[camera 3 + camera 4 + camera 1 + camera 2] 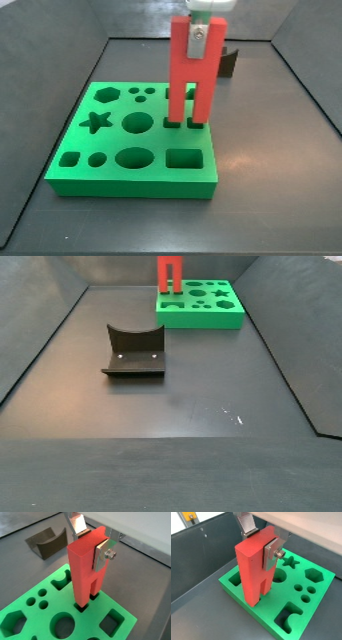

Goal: Insert the double-square object.

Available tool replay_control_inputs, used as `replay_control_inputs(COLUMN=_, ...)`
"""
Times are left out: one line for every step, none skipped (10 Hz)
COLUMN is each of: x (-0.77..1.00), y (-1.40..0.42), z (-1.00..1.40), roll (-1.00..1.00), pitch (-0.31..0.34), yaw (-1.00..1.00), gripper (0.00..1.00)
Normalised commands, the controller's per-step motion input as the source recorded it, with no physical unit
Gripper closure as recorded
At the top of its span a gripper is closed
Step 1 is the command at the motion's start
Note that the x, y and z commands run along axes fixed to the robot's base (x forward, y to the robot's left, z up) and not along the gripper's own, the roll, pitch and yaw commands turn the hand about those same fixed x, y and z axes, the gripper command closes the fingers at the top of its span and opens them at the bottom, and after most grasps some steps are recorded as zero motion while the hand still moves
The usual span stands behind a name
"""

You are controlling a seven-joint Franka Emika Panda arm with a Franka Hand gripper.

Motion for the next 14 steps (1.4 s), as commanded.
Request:
replay_control_inputs(x=0.03, y=0.0, z=-0.05, roll=0.08, pitch=0.02, yaw=-0.13, gripper=1.0)
replay_control_inputs(x=0.0, y=0.0, z=-0.11, roll=0.06, pitch=0.0, yaw=-0.03, gripper=1.0)
replay_control_inputs(x=-0.05, y=0.0, z=-0.18, roll=0.0, pitch=0.0, yaw=0.16, gripper=1.0)
replay_control_inputs(x=-0.09, y=-0.03, z=-0.14, roll=0.0, pitch=-0.049, yaw=0.27, gripper=1.0)
replay_control_inputs(x=-0.04, y=-0.08, z=-0.12, roll=0.0, pitch=-0.036, yaw=0.24, gripper=1.0)
replay_control_inputs(x=0.0, y=-0.16, z=-0.13, roll=-0.01, pitch=-0.043, yaw=0.16, gripper=1.0)
replay_control_inputs(x=0.01, y=-0.18, z=-0.14, roll=-0.01, pitch=-0.03, yaw=0.08, gripper=1.0)
replay_control_inputs(x=0.0, y=-0.12, z=-0.21, roll=0.0, pitch=-0.019, yaw=0.0, gripper=1.0)
replay_control_inputs(x=0.01, y=-0.1, z=-0.24, roll=0.0, pitch=-0.001, yaw=0.0, gripper=1.0)
replay_control_inputs(x=0.14, y=-0.07, z=-0.32, roll=0.06, pitch=0.0, yaw=-0.1, gripper=1.0)
replay_control_inputs(x=0.16, y=0.0, z=-0.31, roll=0.2, pitch=0.0, yaw=-0.13, gripper=1.0)
replay_control_inputs(x=0.23, y=0.0, z=-0.34, roll=0.19, pitch=0.0, yaw=-0.1, gripper=1.0)
replay_control_inputs(x=0.21, y=0.0, z=-0.43, roll=0.17, pitch=-0.007, yaw=-0.05, gripper=1.0)
replay_control_inputs(x=0.12, y=0.0, z=-0.42, roll=0.15, pitch=-0.01, yaw=-0.03, gripper=1.0)
